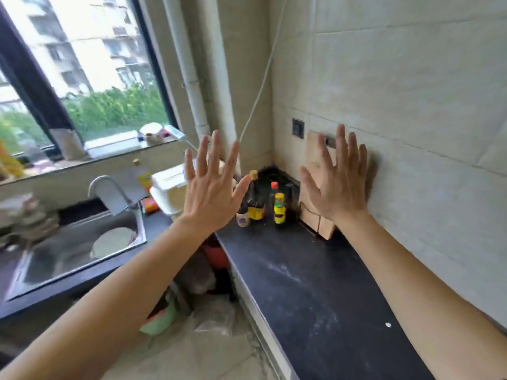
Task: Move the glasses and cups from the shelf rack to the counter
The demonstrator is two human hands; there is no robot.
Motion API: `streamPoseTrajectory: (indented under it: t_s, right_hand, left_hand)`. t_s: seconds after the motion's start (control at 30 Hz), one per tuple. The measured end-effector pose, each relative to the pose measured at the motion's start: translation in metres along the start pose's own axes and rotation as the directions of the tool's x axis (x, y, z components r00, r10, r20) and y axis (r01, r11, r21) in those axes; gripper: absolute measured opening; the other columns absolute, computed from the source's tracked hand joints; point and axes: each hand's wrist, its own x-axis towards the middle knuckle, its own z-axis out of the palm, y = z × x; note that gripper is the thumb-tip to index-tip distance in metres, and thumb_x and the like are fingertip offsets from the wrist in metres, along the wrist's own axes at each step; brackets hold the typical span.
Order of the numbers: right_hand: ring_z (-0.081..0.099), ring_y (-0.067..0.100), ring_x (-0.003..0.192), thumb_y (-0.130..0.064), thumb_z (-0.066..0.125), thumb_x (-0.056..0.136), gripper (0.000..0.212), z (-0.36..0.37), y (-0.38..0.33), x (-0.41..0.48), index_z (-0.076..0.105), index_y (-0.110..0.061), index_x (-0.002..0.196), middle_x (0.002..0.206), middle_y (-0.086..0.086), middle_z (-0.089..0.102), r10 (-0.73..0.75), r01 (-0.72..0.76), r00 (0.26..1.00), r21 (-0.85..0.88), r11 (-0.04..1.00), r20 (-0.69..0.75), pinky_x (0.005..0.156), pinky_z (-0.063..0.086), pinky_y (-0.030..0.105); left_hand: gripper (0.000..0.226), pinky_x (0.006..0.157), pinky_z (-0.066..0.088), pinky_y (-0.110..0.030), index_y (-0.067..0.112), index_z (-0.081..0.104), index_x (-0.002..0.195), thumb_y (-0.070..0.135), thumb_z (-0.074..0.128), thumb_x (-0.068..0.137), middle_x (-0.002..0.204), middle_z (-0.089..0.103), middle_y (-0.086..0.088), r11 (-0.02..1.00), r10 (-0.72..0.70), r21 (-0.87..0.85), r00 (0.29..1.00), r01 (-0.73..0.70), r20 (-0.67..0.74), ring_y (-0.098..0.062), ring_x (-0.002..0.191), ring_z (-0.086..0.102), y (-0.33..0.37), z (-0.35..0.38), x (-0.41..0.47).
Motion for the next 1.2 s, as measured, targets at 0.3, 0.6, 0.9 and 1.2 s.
streamPoseTrajectory:
  t_s: [0.3,0.6,0.9,1.2]
  right_hand:
    - [0.011,0.042,0.153,-0.057,0.042,0.101,0.073,0.105,-0.334,0.050,0.024,-0.018,0.160,0.167,0.019,0.011,-0.359,0.367,0.930,0.250,0.896,-0.077,0.122,0.007,0.060]
    - [0.011,0.038,0.154,-0.058,0.038,0.100,0.073,0.171,-0.662,0.043,0.026,-0.018,0.160,0.167,0.020,0.012,-0.582,0.539,0.810,0.494,0.682,-0.080,0.122,0.008,0.056]
    - [0.012,0.040,0.153,-0.056,0.041,0.100,0.073,0.258,-0.883,0.006,0.025,-0.018,0.159,0.167,0.019,0.010,-0.763,0.596,0.644,0.660,0.458,-0.052,0.123,0.008,0.056]
    - [0.011,0.038,0.154,-0.054,0.040,0.101,0.073,0.370,-1.070,0.064,0.020,-0.017,0.161,0.167,0.019,0.009,-0.794,0.540,0.605,0.758,0.366,-0.048,0.123,0.013,0.053]
  left_hand:
    - [0.072,0.118,0.006,-0.066,0.019,0.015,0.160,0.056,0.033,0.101,0.168,0.001,-0.017,0.914,-0.352,0.173,0.930,0.366,-0.109,-0.038,0.154,0.000,-0.306,-0.096,-0.131]
    - [0.076,0.121,0.001,-0.059,0.023,0.008,0.161,0.063,0.020,0.098,0.168,-0.004,-0.015,0.654,-0.640,0.376,0.745,0.657,-0.190,-0.032,0.154,-0.004,-0.528,-0.191,-0.273]
    - [0.078,0.122,-0.001,-0.056,0.021,0.008,0.161,0.064,0.011,0.095,0.168,-0.003,-0.014,0.388,-0.810,0.466,0.535,0.796,-0.240,-0.032,0.155,-0.003,-0.683,-0.204,-0.372]
    - [0.080,0.122,-0.008,-0.052,0.022,0.000,0.161,0.066,0.008,0.094,0.168,-0.012,-0.010,0.269,-0.880,0.513,0.425,0.815,-0.213,-0.027,0.155,-0.010,-0.884,-0.180,-0.367]
